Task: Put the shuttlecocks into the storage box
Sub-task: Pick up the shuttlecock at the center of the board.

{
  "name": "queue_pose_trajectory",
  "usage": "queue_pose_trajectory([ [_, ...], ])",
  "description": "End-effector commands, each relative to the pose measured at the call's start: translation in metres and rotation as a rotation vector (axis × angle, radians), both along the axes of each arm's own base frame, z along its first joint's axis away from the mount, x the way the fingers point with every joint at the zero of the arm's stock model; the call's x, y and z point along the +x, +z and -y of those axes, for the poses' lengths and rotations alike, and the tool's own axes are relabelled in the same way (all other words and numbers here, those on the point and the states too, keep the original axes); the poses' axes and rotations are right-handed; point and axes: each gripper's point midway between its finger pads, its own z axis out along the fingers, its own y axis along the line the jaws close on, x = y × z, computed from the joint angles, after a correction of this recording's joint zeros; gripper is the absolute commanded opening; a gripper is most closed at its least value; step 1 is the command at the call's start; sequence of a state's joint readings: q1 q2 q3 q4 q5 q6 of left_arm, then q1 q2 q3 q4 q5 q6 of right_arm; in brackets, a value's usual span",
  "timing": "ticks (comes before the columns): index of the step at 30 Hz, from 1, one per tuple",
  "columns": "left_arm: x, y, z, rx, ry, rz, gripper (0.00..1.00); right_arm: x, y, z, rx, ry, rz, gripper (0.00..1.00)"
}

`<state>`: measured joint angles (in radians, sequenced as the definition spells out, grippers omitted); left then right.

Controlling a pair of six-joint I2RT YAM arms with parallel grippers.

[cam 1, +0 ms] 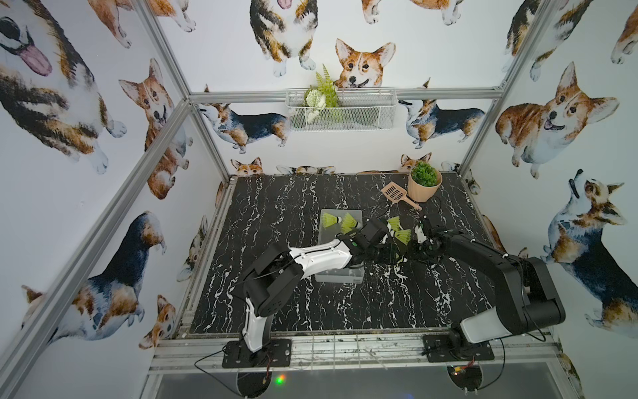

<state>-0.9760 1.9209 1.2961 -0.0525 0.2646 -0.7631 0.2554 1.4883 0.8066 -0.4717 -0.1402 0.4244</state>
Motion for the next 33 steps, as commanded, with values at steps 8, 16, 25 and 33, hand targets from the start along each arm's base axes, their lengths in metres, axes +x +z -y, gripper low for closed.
queue_pose_trajectory([
  [8,0.014,-0.025,0.005,0.017,0.030,-0.036,0.48,0.003,0.000,-0.006,0.038,-0.007,0.008,0.51],
  [16,0.020,-0.033,0.005,0.008,0.034,-0.052,0.36,0.002,0.000,-0.004,0.026,-0.004,0.007,0.52],
  [25,0.022,-0.025,0.012,-0.045,0.027,-0.052,0.00,0.002,0.011,-0.003,0.022,-0.001,0.026,0.54],
  [33,0.029,0.020,-0.002,-0.059,0.020,0.021,0.00,0.005,0.055,0.009,-0.013,-0.037,0.151,0.72],
])
